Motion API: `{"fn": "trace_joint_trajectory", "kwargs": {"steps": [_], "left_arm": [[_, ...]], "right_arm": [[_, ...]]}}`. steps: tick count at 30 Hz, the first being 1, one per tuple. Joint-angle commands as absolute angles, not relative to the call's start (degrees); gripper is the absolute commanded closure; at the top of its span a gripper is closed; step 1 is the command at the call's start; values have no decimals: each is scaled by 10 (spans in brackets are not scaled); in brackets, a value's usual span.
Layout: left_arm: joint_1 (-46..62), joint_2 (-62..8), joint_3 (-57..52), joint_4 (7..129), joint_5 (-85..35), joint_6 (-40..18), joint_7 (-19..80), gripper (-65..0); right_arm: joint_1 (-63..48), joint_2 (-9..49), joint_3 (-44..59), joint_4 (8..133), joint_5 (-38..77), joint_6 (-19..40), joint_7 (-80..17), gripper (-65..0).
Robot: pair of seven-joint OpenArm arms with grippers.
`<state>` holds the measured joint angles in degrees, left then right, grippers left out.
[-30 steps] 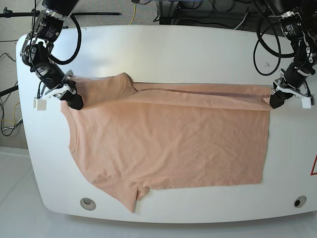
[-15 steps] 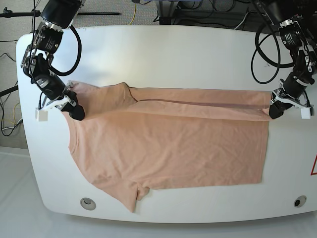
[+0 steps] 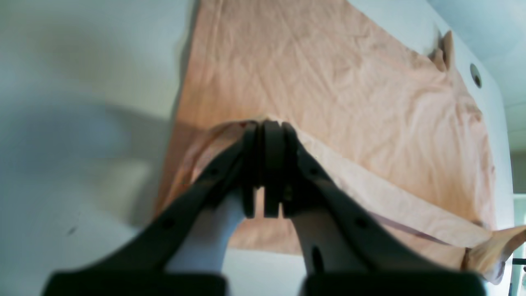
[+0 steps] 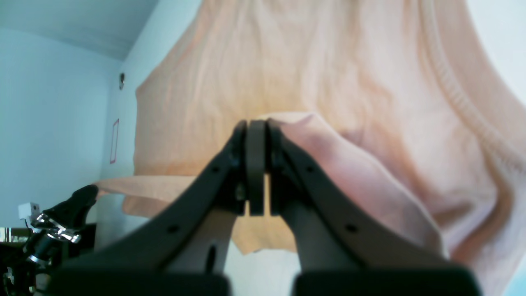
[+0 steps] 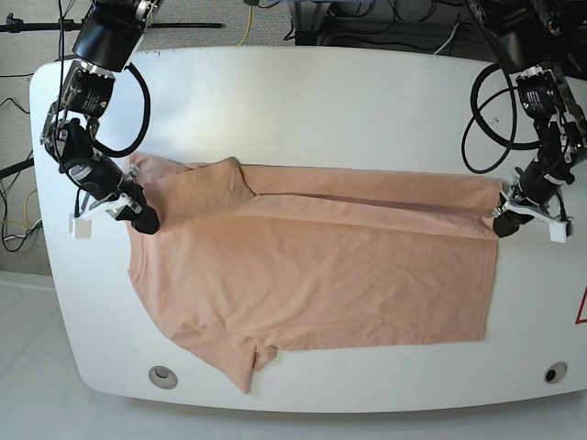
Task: Fold the T-shirt properly
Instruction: 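Fold the lifted edge over the shirt with both grippers, laying it down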
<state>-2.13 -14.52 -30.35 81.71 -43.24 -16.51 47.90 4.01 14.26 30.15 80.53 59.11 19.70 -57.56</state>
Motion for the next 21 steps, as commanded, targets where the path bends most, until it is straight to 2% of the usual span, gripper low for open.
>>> {"fn": "trace_joint_trajectory", "kwargs": {"steps": [1, 21], "left_arm": [[-37, -160, -303, 813, -434, -169, 461, 0], [-64, -164, -297, 738, -429, -169, 444, 0]], "right_arm": [[55, 151, 300, 805, 607, 204, -567, 0], [94, 157, 303, 766, 595, 201, -547, -2]]}}
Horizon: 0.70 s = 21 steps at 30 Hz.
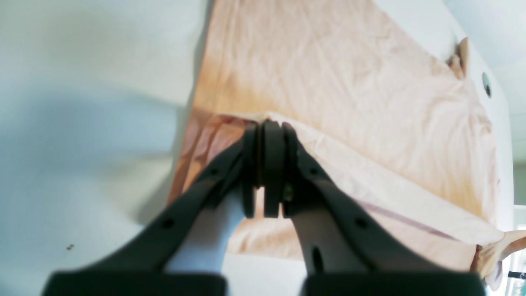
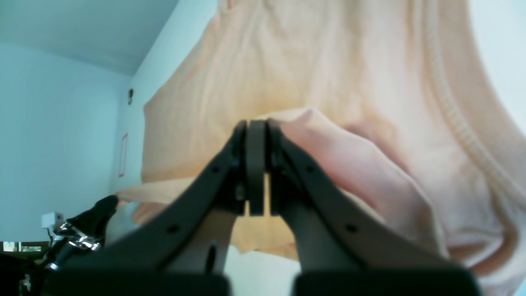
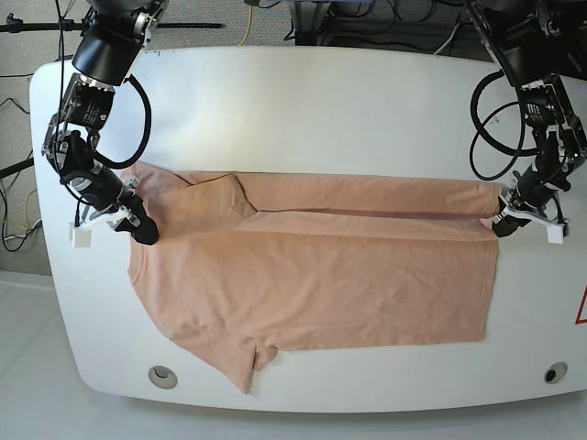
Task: Fold the T-shirt properly
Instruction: 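Fold the lifted edge over the shirt with both grippers, laying it down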
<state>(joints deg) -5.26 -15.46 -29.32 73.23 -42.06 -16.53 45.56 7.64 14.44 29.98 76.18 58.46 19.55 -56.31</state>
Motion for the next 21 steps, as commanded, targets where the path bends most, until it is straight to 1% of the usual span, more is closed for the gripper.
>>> {"fn": "trace_joint_trajectory", "kwargs": {"steps": [1, 17, 19, 21], "left_arm": [[-65, -164, -296, 736, -429, -170, 444, 0], [-76, -169, -293, 737, -427, -167, 438, -3], [-78, -169, -292, 736, -426, -167, 437, -47], [-82, -169, -292, 735, -426, -166, 437, -116]], "right_arm": [[95, 158, 303, 763, 594, 201, -546, -2], [123, 166, 290, 727, 591, 198, -529, 0], [126, 165, 289, 724, 589, 198, -530, -9], [129, 164, 287, 720, 586, 198, -532, -34]]}}
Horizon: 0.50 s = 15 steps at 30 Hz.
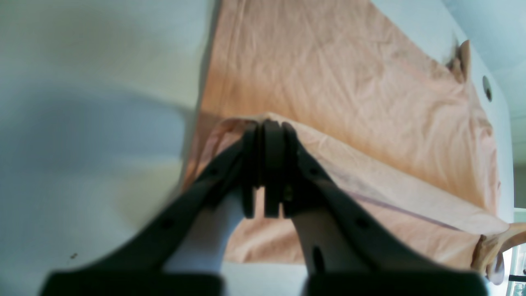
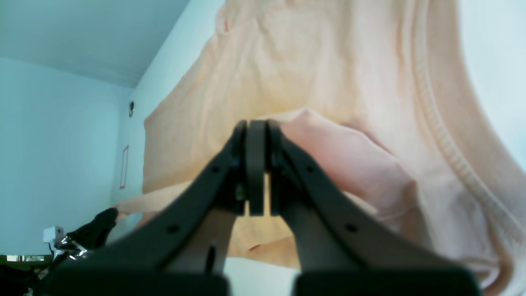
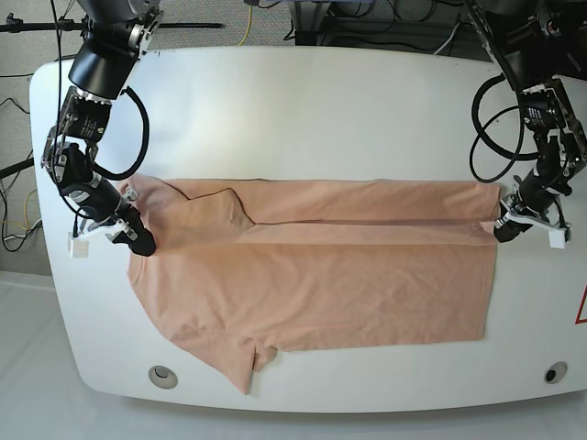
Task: Fold the T-shirt properly
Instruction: 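Fold the lifted edge over the shirt with both grippers, laying it down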
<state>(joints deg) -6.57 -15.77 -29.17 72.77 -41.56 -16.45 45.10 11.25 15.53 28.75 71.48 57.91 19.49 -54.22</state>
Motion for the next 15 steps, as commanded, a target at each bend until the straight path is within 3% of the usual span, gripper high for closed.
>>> {"fn": "trace_joint_trajectory", "kwargs": {"steps": [1, 8, 12, 15], "left_arm": [[-83, -169, -291, 735, -426, -166, 438, -148], [-93, -173, -290, 729, -426, -165, 449, -332], [-103, -175, -288, 723, -425, -165, 457, -376], [-106, -176, -287, 721, -423, -166, 459, -372]], "right_arm": [[131, 164, 287, 718, 584, 198, -532, -59], [138, 163, 289, 704, 577, 200, -532, -283], [142, 164, 289, 696, 575, 201, -530, -379], [141, 166, 289, 696, 574, 200, -529, -404]]}}
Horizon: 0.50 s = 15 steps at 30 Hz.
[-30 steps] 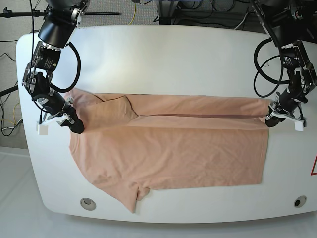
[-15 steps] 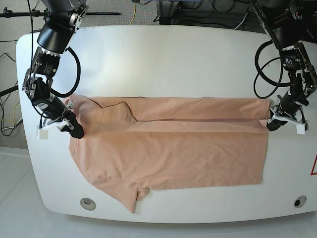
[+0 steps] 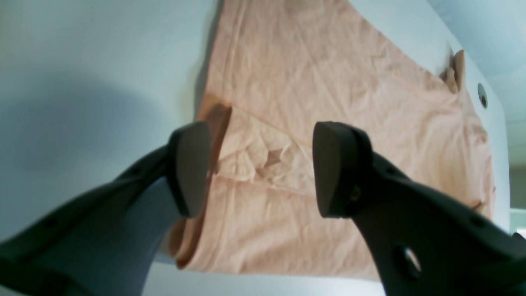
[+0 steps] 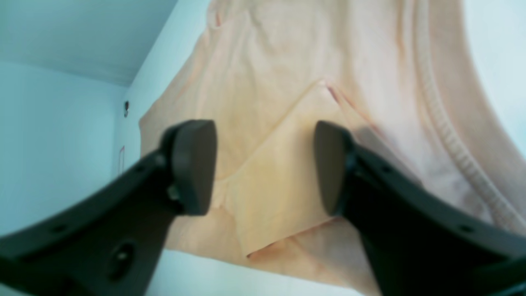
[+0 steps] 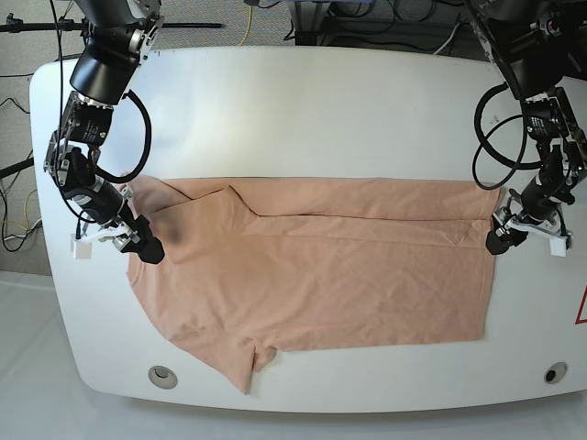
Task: Fold the T-shirt properly
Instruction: 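Fold the lifted edge over the shirt with both grippers, laying it down, then open both grippers and raise them off the folded edge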
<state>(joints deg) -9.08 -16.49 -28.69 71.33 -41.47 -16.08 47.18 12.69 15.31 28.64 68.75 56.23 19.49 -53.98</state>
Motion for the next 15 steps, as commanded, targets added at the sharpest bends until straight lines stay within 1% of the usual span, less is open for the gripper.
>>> {"fn": "trace_joint_trajectory", "kwargs": {"steps": [1, 3, 11, 15], "left_arm": [[-106, -177, -286, 721, -422, -166, 459, -368], [-99, -177, -288, 721, -415, -167, 455, -323], [-73, -189, -287, 741, -408, -170, 438, -283], [-47, -191, -286, 779, -412, -173, 422, -273]], "right_arm": [[140, 166, 289, 697, 574, 199, -530, -409], [131, 171, 289, 706, 570, 198, -532, -411], [98, 175, 291, 783, 545, 197, -529, -401], [73, 173, 289, 842, 498, 198, -521, -405]]}}
